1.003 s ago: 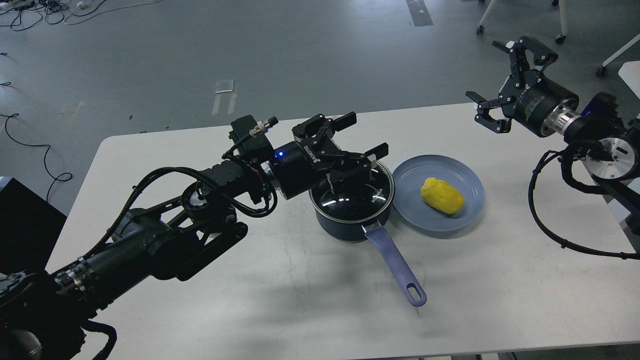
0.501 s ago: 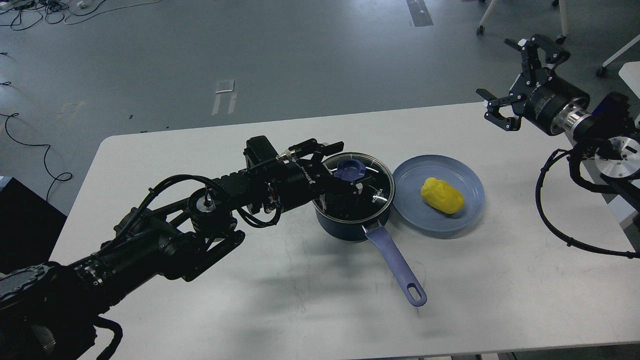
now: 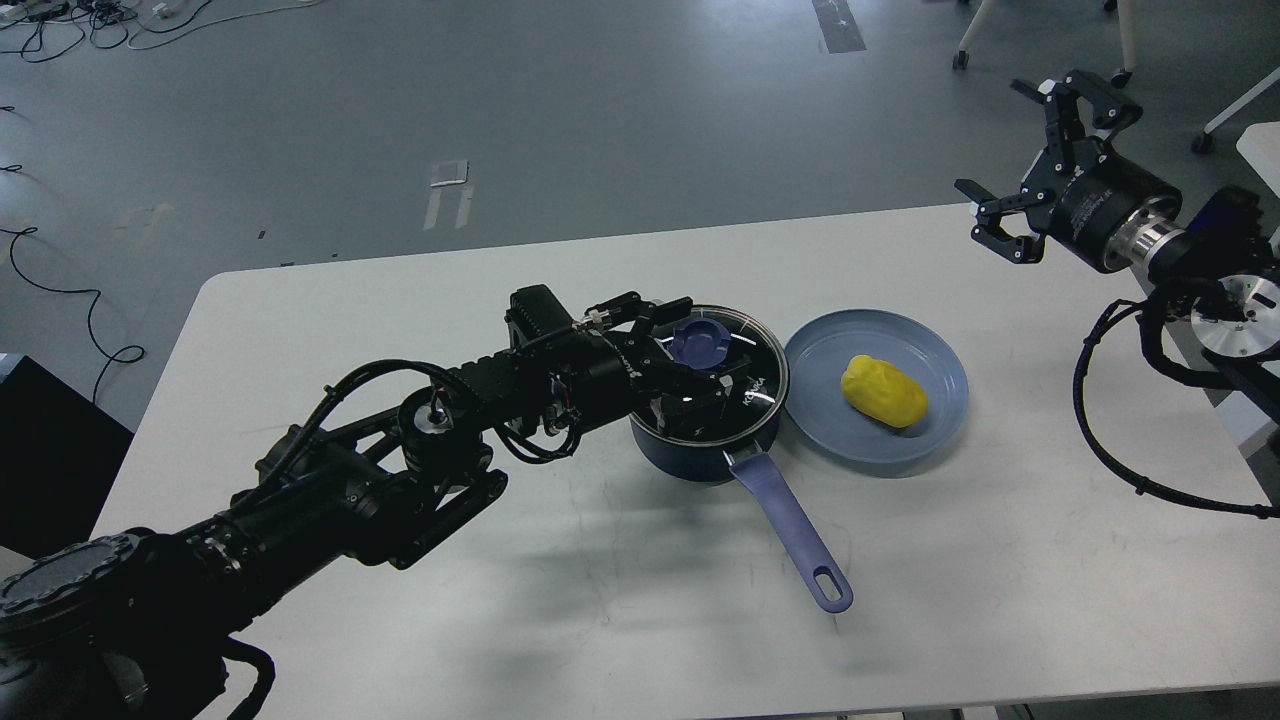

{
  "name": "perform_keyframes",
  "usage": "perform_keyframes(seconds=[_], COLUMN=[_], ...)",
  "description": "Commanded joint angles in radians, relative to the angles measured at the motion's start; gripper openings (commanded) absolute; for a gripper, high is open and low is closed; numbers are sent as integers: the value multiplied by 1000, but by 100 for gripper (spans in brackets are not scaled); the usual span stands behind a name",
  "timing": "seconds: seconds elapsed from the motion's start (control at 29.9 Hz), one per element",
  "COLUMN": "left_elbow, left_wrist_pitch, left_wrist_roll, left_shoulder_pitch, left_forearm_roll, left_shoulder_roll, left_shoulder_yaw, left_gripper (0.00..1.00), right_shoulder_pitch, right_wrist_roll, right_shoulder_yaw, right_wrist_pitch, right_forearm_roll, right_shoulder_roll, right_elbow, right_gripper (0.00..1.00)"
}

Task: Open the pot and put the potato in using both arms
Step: 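Close the left gripper on the lid knob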

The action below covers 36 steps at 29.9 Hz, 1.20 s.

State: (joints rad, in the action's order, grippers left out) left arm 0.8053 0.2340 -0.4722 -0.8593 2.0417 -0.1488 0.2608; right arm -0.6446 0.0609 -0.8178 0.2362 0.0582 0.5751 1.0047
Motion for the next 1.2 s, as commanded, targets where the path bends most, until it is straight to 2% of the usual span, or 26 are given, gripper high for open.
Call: perform_keyframes(seconds=[0.0,0.07,0.37,0.5,0.6,0.87,0.97,1.0,1.04,1.17], left_elbow=[-17,-29,-32,-41,-47,-58,-57,-55,-55,-51], left_wrist_pitch=[1,1,2,7,7,11,21,21,21,22], left_wrist_roll=[7,20,23,24,23,23,23,21,21,21], left_shoulder_pitch=[-6,-7,-12,-14,-12,-12,-15,-20,-23,-26], left_forearm_roll=[0,0,0,0,0,-5,-6,-8,-9,-9], left_shoulder_roll=[6,27,46,41,41,43,41,38,38,35], left_shoulder_yaw=[0,-2,-52,-54,-55,-55,-55,-55,-57,-55], left_gripper=[98,98,97,76,65,66,74,82,85,90], right_shoulder_pitch=[2,2,8,8,8,8,8,8,8,6], right_wrist_roll=[0,0,0,2,5,7,7,8,8,8], right_shoulder_yaw=[-1,-1,-1,-1,-1,-1,-1,-1,-1,-3], right_wrist_pitch=[0,0,2,2,2,3,3,3,2,3], right_forearm_roll=[0,0,0,0,0,0,0,0,0,0], right_shoulder_roll=[0,0,0,-1,-3,-3,-3,-1,-1,0], right_elbow=[0,0,-1,-9,-11,-18,-21,-21,-21,-21], right_gripper=[100,100,100,100,100,100,100,100,100,100])
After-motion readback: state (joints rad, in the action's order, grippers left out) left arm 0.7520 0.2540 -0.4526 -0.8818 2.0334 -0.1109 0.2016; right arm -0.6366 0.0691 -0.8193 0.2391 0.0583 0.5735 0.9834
